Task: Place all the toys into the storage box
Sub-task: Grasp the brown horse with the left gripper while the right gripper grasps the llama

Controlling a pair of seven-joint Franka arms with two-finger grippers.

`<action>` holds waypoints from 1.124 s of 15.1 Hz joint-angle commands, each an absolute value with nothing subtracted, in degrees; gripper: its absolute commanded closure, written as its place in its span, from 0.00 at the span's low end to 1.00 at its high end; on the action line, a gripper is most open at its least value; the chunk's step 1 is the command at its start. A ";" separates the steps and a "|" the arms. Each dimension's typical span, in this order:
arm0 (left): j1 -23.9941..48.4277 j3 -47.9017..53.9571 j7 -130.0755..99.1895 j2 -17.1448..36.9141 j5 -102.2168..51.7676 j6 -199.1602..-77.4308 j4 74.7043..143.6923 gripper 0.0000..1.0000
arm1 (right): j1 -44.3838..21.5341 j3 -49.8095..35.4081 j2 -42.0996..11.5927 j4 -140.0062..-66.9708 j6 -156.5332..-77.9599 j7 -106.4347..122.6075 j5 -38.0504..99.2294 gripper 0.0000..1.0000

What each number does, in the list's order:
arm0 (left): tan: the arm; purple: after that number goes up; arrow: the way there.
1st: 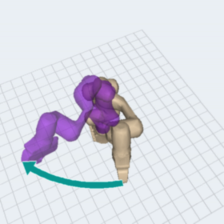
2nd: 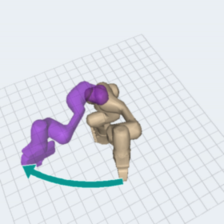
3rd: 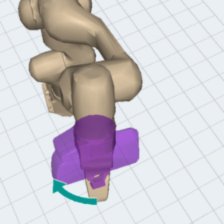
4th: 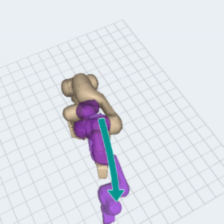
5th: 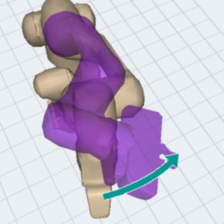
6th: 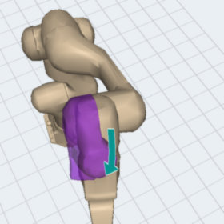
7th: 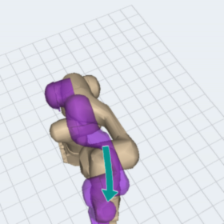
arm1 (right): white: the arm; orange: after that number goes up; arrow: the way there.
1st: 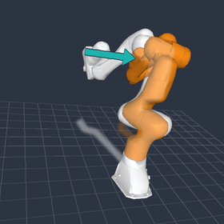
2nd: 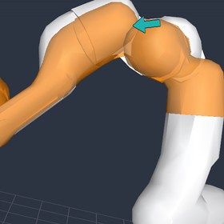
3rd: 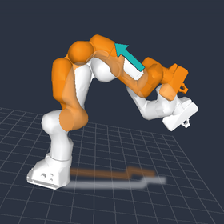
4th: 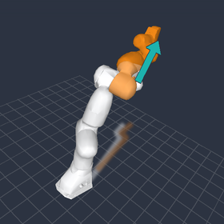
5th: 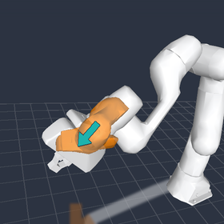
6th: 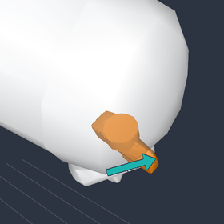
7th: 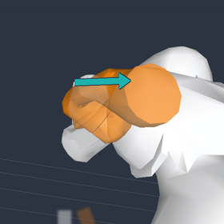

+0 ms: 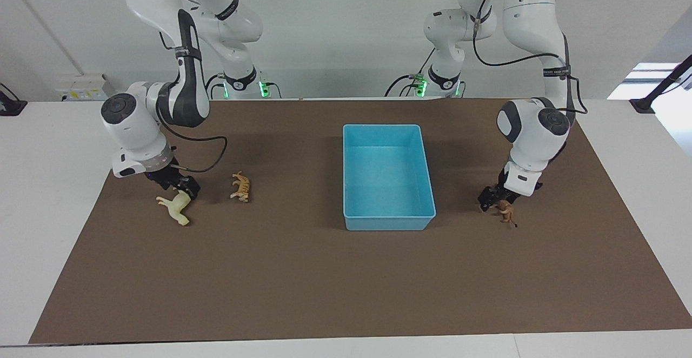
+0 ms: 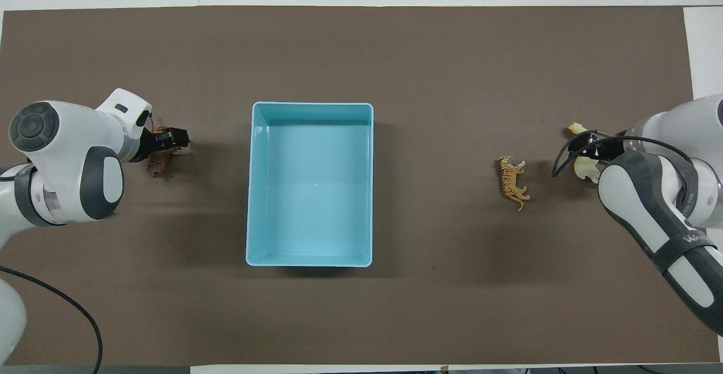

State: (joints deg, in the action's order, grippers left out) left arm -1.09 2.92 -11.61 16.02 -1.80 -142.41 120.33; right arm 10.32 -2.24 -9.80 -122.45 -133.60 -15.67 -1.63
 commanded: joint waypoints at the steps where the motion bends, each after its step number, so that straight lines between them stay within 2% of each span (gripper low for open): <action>1: -1.14 2.72 -11.96 16.00 -1.05 -143.53 120.85 0.00 | 10.99 -2.55 -9.49 -123.57 -135.26 -15.82 -1.41 0.00; 2: -0.97 2.72 -11.87 16.08 -0.97 -143.53 120.85 0.05 | 10.99 -2.55 -9.41 -123.57 -135.26 -15.91 -1.41 0.00; 4: -1.05 2.72 -11.78 16.17 -0.97 -143.53 120.85 0.06 | 10.90 -2.55 -9.32 -124.27 -135.18 -16.08 -1.41 0.00; 6: -1.14 2.72 -11.78 16.17 -0.97 -143.52 120.85 0.10 | 11.07 -2.55 -11.50 -124.54 -135.35 -15.21 -1.41 0.00; 9: -1.23 2.72 -11.51 16.17 -0.97 -143.00 120.68 0.46 | 11.86 -2.64 -12.04 -124.54 -135.44 -13.19 -1.41 0.00; 10: -1.14 2.72 -11.69 16.08 -1.05 -142.91 120.67 0.53 | 11.87 -2.64 -12.04 -124.54 -135.44 -12.84 -1.41 0.00; 11: -0.97 2.72 -11.95 16.08 -1.05 -142.74 120.67 0.63 | 11.95 -2.55 -12.04 -124.54 -135.44 -12.83 -1.41 0.04; 12: -1.05 2.72 -11.95 16.08 -1.05 -142.30 120.59 0.64 | 11.95 -2.64 -11.95 -124.54 -135.44 -12.75 -1.41 0.14; 13: -0.88 2.72 -12.04 16.08 -1.05 -141.86 120.32 0.65 | 12.04 -2.64 -12.04 -124.54 -135.44 -12.74 -1.41 0.31; 14: -0.70 2.72 -12.22 16.08 -1.05 -141.16 119.80 0.66 | 12.04 -2.64 -12.04 -124.54 -135.35 -12.66 -1.49 0.55; 15: -0.53 2.72 -12.39 16.08 -1.05 -139.93 118.92 0.66 | 11.95 -2.64 -12.04 -124.45 -135.35 -12.48 -1.41 0.84; 16: -0.44 2.72 -13.00 16.00 -1.05 -137.92 117.00 0.66 | 11.87 -2.64 -12.04 -124.11 -135.09 -12.65 -1.41 1.00; 17: -0.44 2.72 -14.23 16.00 -1.05 -134.94 114.72 0.66 | 11.78 -2.64 -12.04 -123.41 -134.39 -12.74 -1.41 1.00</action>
State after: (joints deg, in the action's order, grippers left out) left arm -1.03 3.06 -11.91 15.95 -1.80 -140.37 119.04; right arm 11.13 -2.25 -12.44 -123.84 -134.46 -14.07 -1.63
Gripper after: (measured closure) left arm 0.388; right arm 0.436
